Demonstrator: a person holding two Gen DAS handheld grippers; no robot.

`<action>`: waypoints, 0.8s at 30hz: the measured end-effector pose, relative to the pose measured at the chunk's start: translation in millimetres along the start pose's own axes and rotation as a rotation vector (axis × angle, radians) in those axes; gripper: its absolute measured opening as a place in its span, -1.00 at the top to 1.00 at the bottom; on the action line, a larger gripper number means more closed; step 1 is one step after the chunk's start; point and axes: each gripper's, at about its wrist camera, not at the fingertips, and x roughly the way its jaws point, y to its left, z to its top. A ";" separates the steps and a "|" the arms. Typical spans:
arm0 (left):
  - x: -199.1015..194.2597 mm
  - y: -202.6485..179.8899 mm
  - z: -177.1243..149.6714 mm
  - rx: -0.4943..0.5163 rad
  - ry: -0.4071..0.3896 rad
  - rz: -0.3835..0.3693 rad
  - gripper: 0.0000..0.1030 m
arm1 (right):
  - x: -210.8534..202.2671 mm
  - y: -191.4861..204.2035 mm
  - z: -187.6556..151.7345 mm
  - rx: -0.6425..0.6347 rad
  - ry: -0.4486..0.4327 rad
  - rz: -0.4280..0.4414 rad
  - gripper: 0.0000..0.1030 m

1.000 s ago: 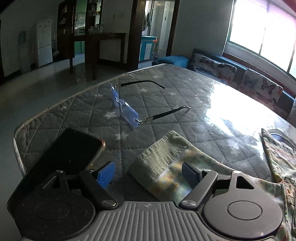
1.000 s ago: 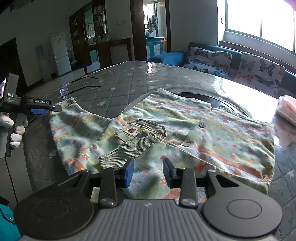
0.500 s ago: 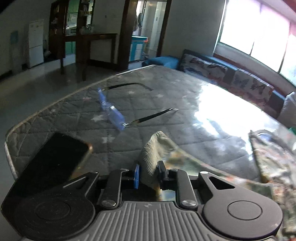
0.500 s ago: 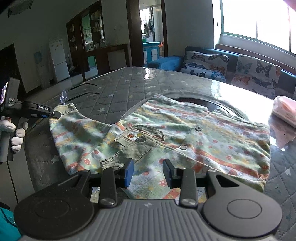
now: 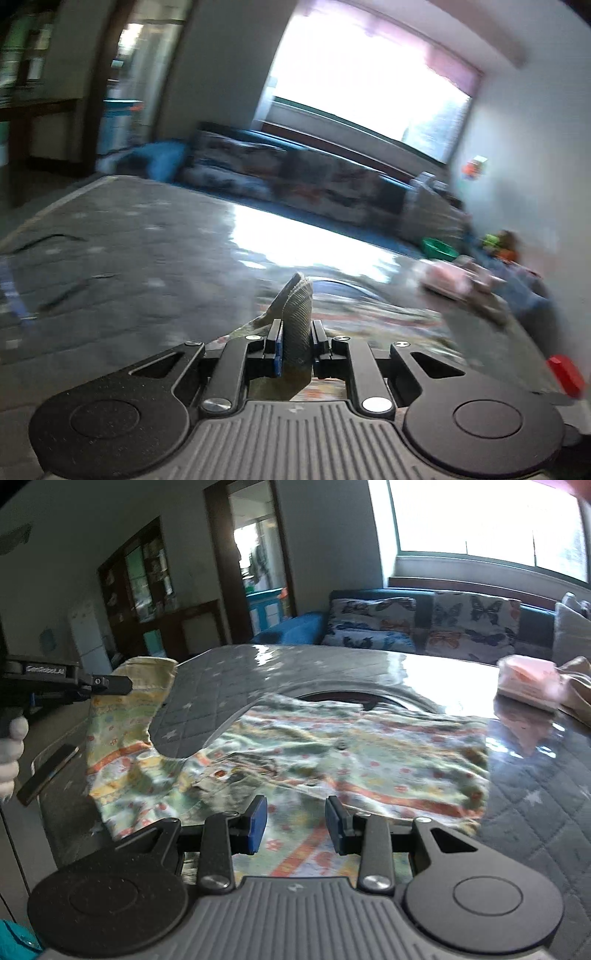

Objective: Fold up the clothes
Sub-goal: 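Fold the held side over the shirt body with the left gripper, then open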

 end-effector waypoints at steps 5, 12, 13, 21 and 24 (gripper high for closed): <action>22.8 -44.2 -0.1 0.018 0.054 -0.160 0.69 | -13.7 -19.3 -7.3 0.061 -0.018 -0.041 0.33; 53.7 -100.9 -15.5 0.074 0.133 -0.308 0.69 | -29.5 -42.5 -18.6 0.131 -0.033 -0.102 0.33; 57.4 -106.4 -20.1 0.084 0.144 -0.319 0.69 | -31.4 -44.9 -20.0 0.138 -0.036 -0.109 0.33; 77.2 -126.9 -50.1 0.149 0.237 -0.369 0.59 | -39.4 -60.3 -27.5 0.184 -0.040 -0.158 0.33; 77.8 -126.4 -56.9 0.169 0.264 -0.387 0.32 | -42.5 -65.7 -30.2 0.201 -0.042 -0.175 0.33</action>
